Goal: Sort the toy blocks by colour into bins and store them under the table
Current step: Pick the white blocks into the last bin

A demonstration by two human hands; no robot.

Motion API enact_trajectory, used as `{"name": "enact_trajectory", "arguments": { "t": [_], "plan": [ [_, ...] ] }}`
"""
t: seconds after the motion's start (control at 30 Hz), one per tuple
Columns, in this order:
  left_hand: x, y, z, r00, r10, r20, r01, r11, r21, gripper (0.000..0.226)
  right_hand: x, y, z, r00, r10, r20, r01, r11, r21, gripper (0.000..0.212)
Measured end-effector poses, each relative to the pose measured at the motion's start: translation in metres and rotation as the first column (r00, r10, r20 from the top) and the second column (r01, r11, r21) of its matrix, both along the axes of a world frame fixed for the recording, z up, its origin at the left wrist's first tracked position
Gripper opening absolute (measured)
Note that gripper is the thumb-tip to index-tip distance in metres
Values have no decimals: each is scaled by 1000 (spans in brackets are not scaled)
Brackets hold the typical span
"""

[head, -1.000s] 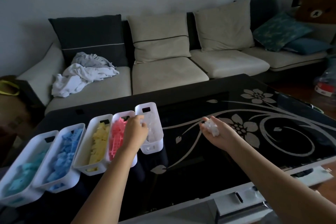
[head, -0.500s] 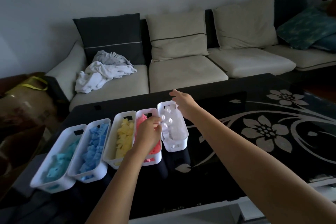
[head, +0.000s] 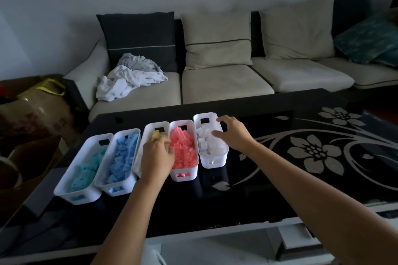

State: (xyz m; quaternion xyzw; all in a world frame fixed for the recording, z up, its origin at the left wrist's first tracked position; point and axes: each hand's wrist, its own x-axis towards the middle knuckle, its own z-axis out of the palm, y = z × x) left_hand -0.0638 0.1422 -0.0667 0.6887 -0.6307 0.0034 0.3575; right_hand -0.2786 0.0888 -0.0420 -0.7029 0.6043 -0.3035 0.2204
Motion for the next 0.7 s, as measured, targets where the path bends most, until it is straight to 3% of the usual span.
{"name": "enact_trajectory", "arguments": {
  "t": [0.1,0.2,0.3,0.43,0.57,0.7],
  "plan": [
    [0,11,-8,999,-31,41,29,998,58,15,22,24,-2,978,180,-110,-188,980,-62,41],
    [-6,25,-16,996,-92,9,91,991,97,15,46,48,-10,899,372,-232,-368,928,58,64],
    [-8,38,-22,992,-125,-5,125,989,77,17,52,59,-25,847,302,-438,-332,943,9,72],
    [-2,44,-21,988,-141,-69,143,989,30,16,53,66,-34,875,223,-429,-296,949,-110,60],
    [4,39,-19,981,-161,-109,164,986,26,17,51,66,-35,878,190,-440,-273,953,-133,39],
    [-5,42,-19,983,-177,-51,177,984,-6,17,53,60,-37,858,218,-464,-314,939,-141,30]
  ]
}}
